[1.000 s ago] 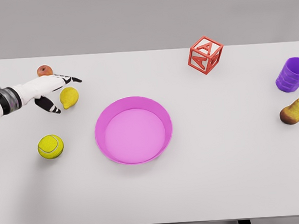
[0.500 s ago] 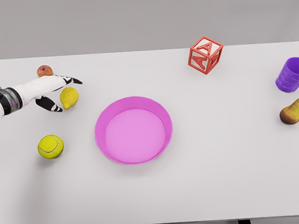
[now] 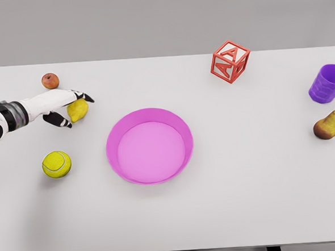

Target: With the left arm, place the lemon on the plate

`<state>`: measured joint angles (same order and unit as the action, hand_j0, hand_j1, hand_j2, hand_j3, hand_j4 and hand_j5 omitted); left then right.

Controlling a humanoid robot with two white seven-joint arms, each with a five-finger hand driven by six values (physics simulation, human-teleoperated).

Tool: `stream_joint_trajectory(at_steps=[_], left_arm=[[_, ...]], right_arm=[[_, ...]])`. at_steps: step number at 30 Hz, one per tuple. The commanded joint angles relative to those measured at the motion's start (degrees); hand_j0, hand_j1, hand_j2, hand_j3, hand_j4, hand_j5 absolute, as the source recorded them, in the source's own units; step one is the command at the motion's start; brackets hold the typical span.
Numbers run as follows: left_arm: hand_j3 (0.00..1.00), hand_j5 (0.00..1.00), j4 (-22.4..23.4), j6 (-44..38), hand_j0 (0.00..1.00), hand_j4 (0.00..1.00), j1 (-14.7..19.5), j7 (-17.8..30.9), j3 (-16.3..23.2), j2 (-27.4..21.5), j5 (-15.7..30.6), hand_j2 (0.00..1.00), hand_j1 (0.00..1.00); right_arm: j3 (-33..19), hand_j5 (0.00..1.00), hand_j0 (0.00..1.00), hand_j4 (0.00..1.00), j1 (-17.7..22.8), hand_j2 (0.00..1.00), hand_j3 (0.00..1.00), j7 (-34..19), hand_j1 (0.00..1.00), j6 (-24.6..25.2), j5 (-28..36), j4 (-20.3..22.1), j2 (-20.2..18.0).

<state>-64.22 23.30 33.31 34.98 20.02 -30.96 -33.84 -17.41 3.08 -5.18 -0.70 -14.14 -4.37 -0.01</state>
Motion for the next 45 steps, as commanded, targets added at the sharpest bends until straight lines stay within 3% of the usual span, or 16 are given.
stream_joint_trajectory(at_steps=[1, 5, 10, 20, 35, 45], left_arm=[[0.69, 0.69, 0.0, -0.1, 0.69, 0.69, 0.0, 0.0, 0.0, -0.1, 0.4, 0.69, 0.69], [0.56, 0.56, -0.1, -0.1, 0.56, 0.56, 0.0, 0.0, -0.2, -0.2, 0.6, 0.56, 0.56], [0.49, 0.49, -0.5, -0.1, 0.49, 0.49, 0.0, 0.0, -0.5, -0.2, 0.7, 0.49, 0.49], [0.46, 0.46, -1.5, -0.1, 0.46, 0.46, 0.4, 0.0, -0.9, -0.1, 0.9, 0.46, 0.46], [0.45, 0.45, -8.1, 0.0, 0.45, 0.45, -0.3, 0.0, -0.8, -0.1, 1.8, 0.45, 0.45], [0.45, 0.45, -11.7, 5.7, 0.45, 0.45, -1.2, 0.0, -0.7, -0.1, 3.0, 0.45, 0.45]], right_arm=[[0.0, 1.0, 1.0, 1.0, 0.0, 1.0, 1.0, 0.0, 1.0, 0.0, 0.0, 0.0, 0.0], [0.0, 1.0, 1.0, 1.0, 0.0, 1.0, 1.0, 0.0, 1.0, 0.0, 0.0, 0.1, 0.0], [0.0, 1.0, 1.0, 1.0, 0.0, 1.0, 1.0, 0.0, 1.0, 0.0, 0.0, 0.0, 0.0], [0.0, 1.0, 1.0, 1.0, 0.0, 1.0, 1.0, 0.0, 1.0, 0.0, 0.0, 0.0, 0.0], [0.0, 1.0, 1.0, 1.0, 0.0, 1.0, 1.0, 0.0, 1.0, 0.0, 0.0, 0.0, 0.0], [0.0, 1.0, 1.0, 1.0, 0.0, 1.0, 1.0, 0.0, 1.0, 0.0, 0.0, 0.0, 0.0]])
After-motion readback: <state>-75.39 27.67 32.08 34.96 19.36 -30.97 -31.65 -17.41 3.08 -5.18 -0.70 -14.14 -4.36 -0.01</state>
